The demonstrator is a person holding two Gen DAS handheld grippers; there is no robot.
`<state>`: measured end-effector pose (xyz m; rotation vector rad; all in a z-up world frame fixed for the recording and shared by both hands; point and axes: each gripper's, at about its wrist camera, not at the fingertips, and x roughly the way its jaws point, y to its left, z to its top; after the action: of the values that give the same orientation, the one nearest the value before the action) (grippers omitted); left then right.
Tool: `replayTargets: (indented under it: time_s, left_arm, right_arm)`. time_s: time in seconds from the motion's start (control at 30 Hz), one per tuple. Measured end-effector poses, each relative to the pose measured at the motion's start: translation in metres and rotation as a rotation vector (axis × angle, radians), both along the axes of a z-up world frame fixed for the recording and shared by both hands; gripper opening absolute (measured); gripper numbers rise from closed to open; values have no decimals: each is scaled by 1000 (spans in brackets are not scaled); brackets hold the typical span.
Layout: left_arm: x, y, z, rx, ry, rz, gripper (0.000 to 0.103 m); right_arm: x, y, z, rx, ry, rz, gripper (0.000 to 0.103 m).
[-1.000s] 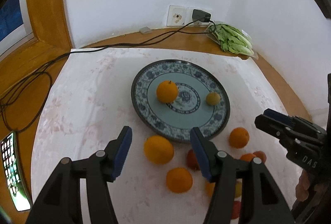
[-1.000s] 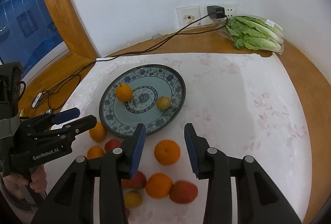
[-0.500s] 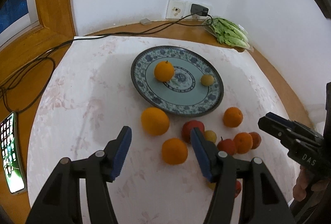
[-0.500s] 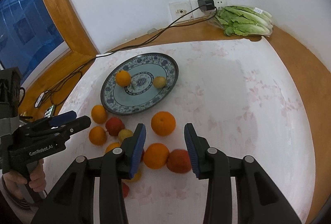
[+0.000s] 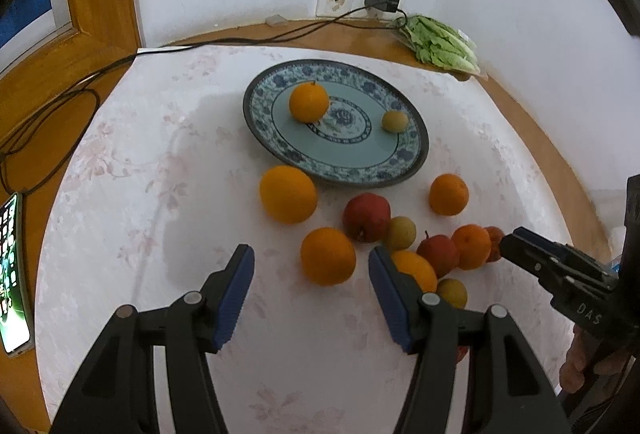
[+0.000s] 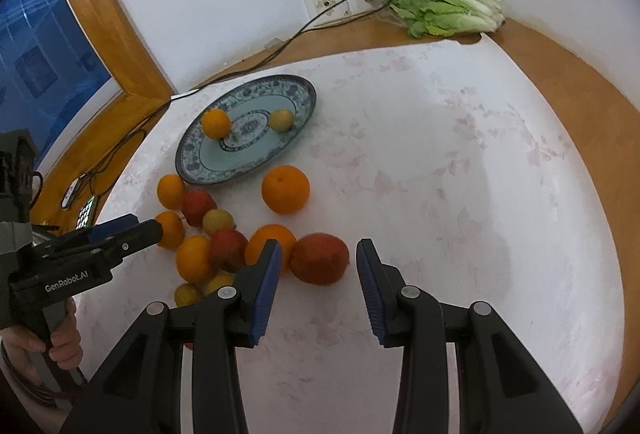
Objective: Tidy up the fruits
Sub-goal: 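Move both open tools back toward the fruit pile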
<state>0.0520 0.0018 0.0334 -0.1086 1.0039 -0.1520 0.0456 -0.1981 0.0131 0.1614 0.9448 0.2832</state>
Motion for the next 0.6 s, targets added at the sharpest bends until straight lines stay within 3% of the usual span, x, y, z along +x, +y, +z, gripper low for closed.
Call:
replayTargets:
  time_s: [0.6]
  left_arm:
    - [3,-4,-12,10,14,2,62]
  right_arm:
    - [-1,-1,-13,33,15,7,40]
